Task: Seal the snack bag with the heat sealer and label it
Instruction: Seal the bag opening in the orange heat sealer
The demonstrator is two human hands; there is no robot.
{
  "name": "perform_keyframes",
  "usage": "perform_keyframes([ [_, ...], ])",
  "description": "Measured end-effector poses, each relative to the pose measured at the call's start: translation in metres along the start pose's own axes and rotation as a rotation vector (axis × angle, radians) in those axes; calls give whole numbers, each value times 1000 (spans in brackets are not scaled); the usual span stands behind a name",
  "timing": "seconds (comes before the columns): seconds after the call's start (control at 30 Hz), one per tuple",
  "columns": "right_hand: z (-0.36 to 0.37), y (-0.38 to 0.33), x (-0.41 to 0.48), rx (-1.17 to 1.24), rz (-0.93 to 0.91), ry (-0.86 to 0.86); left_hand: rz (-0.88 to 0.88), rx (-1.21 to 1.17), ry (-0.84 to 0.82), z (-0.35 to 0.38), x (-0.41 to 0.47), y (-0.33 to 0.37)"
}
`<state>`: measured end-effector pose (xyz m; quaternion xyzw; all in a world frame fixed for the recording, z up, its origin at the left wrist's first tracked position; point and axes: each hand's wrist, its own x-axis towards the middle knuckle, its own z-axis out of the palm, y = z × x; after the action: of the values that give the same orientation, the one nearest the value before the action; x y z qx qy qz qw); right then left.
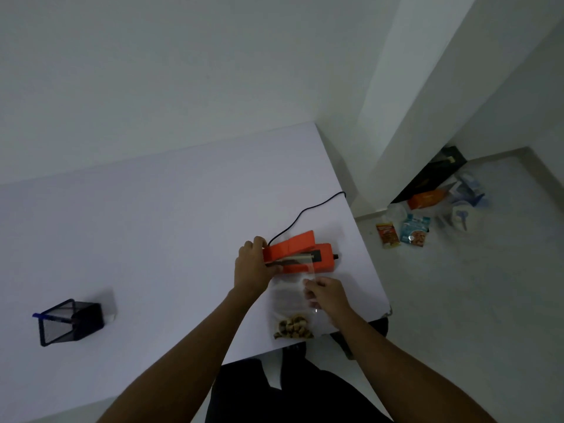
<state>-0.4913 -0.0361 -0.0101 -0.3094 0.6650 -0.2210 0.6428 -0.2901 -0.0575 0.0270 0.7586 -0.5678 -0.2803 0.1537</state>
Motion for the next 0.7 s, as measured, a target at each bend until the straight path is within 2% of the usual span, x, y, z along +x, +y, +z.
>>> perform_keyframes([
  [0.07,-1,0,-1,4,5,2,21,-17,-6,-2,1,1],
  [0.37,-2,3,0,-5,3,3,-214,-515,87,-6,-13,-14],
  [0.5,-2,4,0,-13,6,0,-321,-639,123,-3,-22,-22],
  [0.7,0,2,0,2,12,4,-556,-772,39,12,-35,-26],
])
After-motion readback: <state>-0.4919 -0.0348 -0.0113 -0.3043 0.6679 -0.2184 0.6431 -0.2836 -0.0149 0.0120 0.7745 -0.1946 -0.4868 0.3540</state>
